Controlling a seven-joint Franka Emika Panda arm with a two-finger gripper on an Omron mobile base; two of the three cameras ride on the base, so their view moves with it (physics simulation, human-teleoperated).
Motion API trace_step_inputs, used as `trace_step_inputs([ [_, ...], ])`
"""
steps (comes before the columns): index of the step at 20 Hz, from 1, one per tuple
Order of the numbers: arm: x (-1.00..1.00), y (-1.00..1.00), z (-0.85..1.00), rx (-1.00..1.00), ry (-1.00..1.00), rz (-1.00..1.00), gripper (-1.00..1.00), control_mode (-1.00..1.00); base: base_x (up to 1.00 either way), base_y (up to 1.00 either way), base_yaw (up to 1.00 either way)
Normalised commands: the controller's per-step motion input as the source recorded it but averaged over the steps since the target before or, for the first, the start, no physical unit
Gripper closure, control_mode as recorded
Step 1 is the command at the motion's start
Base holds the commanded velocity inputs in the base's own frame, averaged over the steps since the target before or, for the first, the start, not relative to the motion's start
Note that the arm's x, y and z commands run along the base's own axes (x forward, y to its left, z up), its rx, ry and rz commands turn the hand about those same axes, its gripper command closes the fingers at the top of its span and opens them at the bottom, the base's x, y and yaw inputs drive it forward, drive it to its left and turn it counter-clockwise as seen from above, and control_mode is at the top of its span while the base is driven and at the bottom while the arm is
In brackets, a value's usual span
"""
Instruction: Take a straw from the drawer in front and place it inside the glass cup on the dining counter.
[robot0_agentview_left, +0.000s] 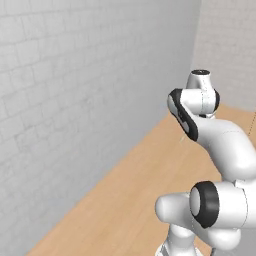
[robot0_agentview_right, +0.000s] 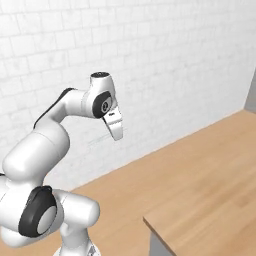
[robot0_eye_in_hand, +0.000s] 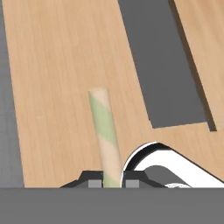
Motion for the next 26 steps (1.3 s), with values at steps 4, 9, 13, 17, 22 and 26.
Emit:
trace_step_inputs([
  [4,0.00,0.00,0.00,0.00,0.00,0.00,1.00,1.00,1.00,0.03,-0.14],
  [9,0.00,0.00,0.00,0.00,0.00,0.00,1.00,1.00,1.00,0.00,-0.41],
  [13,0.00,0.00,0.00,0.00,0.00,0.00,1.00,1.00,0.92,0.00,-0.55],
  [17,0.00,0.00,0.00,0.00,0.00,0.00,1.00,1.00,0.95,0.02,-0.53],
  [22,0.00,0.00,0.00,0.00,0.00,0.00,1.00,1.00,1.00,0.17,-0.48],
  [26,0.00,0.00,0.00,0.00,0.00,0.00,1.00,1.00,1.00,0.29,-0.45],
])
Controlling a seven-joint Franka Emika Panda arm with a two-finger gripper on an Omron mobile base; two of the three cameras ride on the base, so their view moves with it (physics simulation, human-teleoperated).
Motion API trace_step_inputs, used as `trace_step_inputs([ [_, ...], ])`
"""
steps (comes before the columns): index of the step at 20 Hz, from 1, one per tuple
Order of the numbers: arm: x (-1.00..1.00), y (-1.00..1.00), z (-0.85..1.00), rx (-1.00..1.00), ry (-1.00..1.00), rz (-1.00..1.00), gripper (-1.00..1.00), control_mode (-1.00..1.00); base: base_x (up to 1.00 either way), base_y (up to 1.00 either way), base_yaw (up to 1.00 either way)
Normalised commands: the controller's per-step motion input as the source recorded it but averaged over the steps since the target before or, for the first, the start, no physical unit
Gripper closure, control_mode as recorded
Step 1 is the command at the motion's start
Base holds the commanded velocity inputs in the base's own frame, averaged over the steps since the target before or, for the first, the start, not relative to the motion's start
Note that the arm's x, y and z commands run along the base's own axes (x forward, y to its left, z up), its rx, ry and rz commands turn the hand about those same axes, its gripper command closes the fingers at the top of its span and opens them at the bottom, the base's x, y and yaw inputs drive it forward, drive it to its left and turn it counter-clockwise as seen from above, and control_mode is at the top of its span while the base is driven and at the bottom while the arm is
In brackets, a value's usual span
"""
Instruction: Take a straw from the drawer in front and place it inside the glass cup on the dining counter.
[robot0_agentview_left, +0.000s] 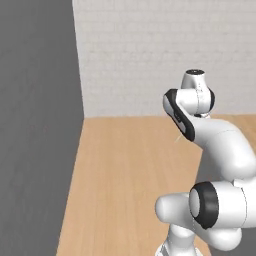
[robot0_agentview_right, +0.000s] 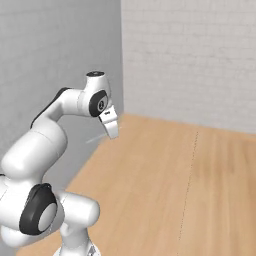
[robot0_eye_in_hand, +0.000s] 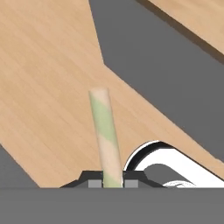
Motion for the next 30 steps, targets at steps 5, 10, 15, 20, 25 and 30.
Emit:
trace_step_inputs([
  [5,0.00,0.00,0.00,0.00,0.00,0.00,1.00,1.00,1.00,0.32,-0.43],
  [10,0.00,0.00,0.00,0.00,0.00,0.00,1.00,1.00,1.00,0.32,-0.43],
  [15,0.00,0.00,0.00,0.00,0.00,0.00,1.00,1.00,1.00,0.28,-0.46],
  [20,0.00,0.00,0.00,0.00,0.00,0.00,1.00,1.00,1.00,0.29,-0.48],
  [25,0.00,0.00,0.00,0.00,0.00,0.00,1.00,1.00,0.97,0.49,-0.52],
  [30,0.00,0.00,0.00,0.00,0.00,0.00,1.00,1.00,0.82,0.45,-0.61],
])
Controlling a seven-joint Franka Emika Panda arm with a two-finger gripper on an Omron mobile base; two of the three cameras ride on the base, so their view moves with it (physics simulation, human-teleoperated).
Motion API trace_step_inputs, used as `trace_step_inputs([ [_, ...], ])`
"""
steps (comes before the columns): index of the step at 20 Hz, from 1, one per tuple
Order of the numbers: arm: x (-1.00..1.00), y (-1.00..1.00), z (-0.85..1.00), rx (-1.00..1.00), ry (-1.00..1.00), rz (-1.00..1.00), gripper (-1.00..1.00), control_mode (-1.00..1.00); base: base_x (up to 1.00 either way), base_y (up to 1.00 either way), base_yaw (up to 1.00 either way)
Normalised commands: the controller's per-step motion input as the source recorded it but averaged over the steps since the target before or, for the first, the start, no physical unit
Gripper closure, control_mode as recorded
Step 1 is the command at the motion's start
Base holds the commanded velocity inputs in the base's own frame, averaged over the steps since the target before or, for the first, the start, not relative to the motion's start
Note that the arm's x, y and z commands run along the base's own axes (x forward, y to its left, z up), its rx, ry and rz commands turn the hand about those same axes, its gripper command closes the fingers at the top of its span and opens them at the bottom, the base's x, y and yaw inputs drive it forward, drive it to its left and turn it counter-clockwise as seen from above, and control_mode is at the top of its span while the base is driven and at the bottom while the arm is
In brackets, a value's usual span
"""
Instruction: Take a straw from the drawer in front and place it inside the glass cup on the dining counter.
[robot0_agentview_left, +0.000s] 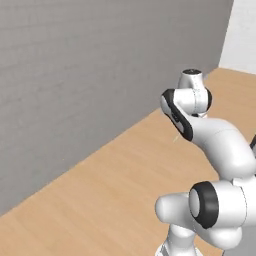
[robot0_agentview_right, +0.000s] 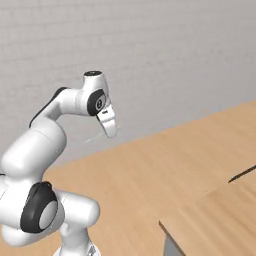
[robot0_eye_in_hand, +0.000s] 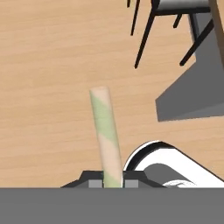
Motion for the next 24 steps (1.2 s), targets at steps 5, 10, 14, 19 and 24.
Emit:
trace_step_inputs([
  [5,0.00,0.00,0.00,0.00,0.00,0.00,1.00,1.00,0.66,0.47,-0.68],
  [10,0.00,0.00,0.00,0.00,0.00,0.00,1.00,1.00,0.60,0.53,-0.69],
  [14,0.00,0.00,0.00,0.00,0.00,0.00,1.00,1.00,0.70,0.64,-0.65],
  [19,0.00,0.00,0.00,0.00,0.00,0.00,1.00,1.00,0.85,0.68,-0.62],
  [24,0.00,0.00,0.00,0.00,0.00,0.00,1.00,1.00,0.90,0.73,-0.60],
])
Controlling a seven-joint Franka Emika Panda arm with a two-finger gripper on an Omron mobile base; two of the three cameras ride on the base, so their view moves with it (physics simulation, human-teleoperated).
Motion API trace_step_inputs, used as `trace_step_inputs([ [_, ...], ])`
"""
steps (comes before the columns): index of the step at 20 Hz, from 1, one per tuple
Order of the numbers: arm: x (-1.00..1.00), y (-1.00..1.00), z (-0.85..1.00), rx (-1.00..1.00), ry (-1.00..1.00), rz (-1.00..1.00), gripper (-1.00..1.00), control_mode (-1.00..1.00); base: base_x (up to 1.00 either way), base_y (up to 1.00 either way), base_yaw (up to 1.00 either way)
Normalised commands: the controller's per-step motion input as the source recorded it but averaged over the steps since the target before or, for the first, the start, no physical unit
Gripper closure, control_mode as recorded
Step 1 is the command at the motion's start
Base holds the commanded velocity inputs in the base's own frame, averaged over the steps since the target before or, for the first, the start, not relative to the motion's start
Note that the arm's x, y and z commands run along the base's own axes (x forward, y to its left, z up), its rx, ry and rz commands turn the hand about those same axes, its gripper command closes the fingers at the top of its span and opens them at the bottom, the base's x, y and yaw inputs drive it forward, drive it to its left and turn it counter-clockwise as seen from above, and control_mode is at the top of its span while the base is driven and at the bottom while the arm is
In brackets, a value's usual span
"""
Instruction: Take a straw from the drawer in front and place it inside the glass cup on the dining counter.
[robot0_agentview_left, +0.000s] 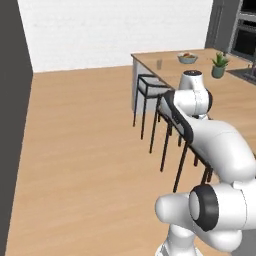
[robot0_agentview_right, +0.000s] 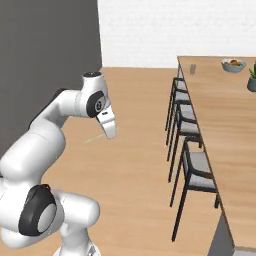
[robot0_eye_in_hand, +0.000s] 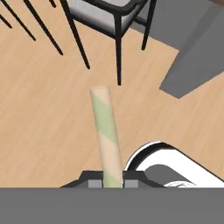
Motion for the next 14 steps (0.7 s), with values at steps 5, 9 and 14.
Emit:
trace_step_inputs([
  [5,0.00,0.00,0.00,0.00,0.00,0.00,1.00,1.00,0.93,0.73,-0.58],
  [9,0.00,0.00,0.00,0.00,0.00,0.00,1.00,1.00,0.95,0.77,-0.57],
  [14,0.00,0.00,0.00,0.00,0.00,0.00,1.00,1.00,0.87,0.84,-0.57],
])
